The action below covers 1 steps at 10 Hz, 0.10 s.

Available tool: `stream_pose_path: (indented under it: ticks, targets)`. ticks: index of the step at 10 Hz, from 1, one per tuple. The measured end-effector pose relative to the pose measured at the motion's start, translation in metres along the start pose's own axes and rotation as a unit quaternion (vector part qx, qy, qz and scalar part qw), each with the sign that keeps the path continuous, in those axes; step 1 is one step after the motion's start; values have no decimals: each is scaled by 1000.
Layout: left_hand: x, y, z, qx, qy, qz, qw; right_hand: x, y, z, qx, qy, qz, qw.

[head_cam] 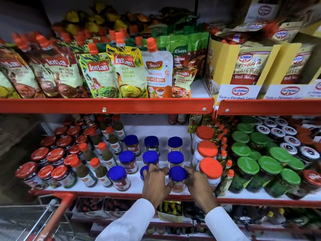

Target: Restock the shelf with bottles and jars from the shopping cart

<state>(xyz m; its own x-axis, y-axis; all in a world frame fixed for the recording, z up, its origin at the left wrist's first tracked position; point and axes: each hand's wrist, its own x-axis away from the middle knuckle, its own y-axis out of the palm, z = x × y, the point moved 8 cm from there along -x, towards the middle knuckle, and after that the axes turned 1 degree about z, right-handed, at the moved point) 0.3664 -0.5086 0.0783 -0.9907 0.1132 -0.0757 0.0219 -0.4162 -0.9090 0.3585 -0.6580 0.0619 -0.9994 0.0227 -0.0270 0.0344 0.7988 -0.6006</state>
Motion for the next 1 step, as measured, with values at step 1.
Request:
stream_pose_path:
  ticks: [1]
  targets:
    - [4, -20, 3, -6, 0, 24, 1000, 8, -18, 6, -14, 26, 40, 999]
